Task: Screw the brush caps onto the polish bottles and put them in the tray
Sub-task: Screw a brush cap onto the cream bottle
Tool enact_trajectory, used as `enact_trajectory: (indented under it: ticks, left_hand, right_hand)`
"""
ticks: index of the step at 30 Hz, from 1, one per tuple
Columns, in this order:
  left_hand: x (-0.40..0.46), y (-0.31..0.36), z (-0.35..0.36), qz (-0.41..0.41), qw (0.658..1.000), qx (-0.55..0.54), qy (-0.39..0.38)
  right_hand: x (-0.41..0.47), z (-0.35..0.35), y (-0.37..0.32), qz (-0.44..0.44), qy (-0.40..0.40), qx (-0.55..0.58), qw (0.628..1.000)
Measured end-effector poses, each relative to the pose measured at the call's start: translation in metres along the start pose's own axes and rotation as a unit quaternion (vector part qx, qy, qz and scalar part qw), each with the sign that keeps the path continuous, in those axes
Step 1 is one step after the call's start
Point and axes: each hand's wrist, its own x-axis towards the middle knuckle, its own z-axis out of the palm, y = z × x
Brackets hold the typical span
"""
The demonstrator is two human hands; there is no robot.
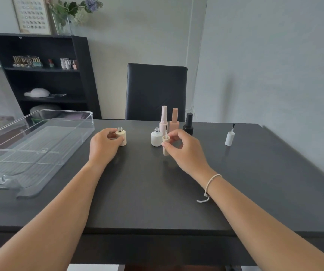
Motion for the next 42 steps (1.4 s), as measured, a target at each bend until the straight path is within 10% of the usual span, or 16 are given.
enact_trajectory:
  ticks: [21, 42]
  left_hand:
    - [-0.057, 0.039, 0.010, 0.241, 0.964, -0.071, -0.084]
    - [-0.055, 0.037, 0.010, 0.291, 0.949, -0.060, -0.103]
  right_hand:
    - [-0.008, -0.019, -0.009, 0.007, -0.004, 0.156, 0.988]
    - [-0.007, -0.026, -0.011, 0.026, 0.028, 0.147, 0.988]
